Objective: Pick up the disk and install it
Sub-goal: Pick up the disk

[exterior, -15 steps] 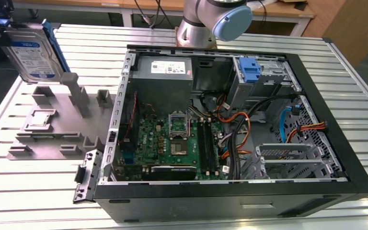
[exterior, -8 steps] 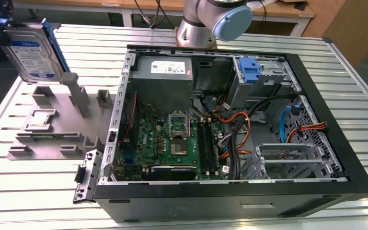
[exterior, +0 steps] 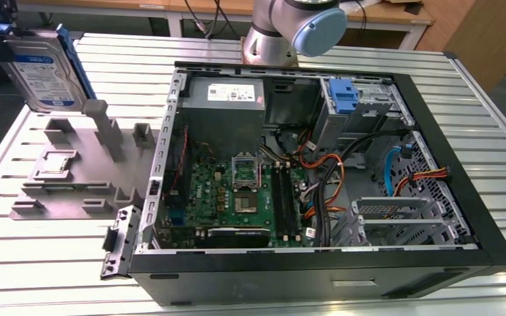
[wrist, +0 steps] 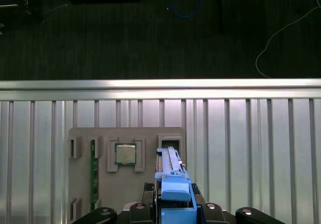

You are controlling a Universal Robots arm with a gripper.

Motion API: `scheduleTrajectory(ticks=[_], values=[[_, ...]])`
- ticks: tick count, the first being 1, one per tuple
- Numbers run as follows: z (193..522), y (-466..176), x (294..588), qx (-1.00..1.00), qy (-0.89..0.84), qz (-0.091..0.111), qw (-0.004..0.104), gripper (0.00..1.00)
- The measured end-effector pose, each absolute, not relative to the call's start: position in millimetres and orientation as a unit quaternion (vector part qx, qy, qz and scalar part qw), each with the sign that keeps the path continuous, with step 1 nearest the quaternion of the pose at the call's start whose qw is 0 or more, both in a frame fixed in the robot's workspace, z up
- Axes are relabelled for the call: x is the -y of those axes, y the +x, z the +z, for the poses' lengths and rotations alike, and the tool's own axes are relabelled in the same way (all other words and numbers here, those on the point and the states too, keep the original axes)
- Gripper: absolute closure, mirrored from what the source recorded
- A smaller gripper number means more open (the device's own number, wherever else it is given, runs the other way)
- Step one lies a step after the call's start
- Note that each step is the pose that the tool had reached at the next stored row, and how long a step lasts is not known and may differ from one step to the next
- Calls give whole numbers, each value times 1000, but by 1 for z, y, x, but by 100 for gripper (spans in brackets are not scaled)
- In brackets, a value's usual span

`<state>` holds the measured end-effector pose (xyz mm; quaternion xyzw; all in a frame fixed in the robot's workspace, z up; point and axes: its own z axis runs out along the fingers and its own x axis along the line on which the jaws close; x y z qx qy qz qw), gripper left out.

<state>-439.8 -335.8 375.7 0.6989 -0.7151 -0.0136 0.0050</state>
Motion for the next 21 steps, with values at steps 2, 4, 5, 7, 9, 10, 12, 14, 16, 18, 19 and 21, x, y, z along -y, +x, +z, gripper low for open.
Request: scheduleTrajectory(ticks=[2,4,5,7,9,10,12,14,16,18,19,21], values=[[376,-440,336,715,699,-13,5,63],[377,-440,336,715,699,-13,5,63],[377,-440,336,715,699,-13,6,63],[378,-440,336,715,699,-13,6,63],[378,-440,336,715,699,-13,6,63],[378,-440,336,715,699,-13,6,63],[378,-440,336,715,699,-12,6,63],[378,-440,336,715,699,-12,7,63],[381,-439,336,715,699,-12,7,63],[381,-439,336,715,699,-12,7,63],[381,-439,336,715,699,-12,7,63],[381,-439,336,715,699,-12,7,63]])
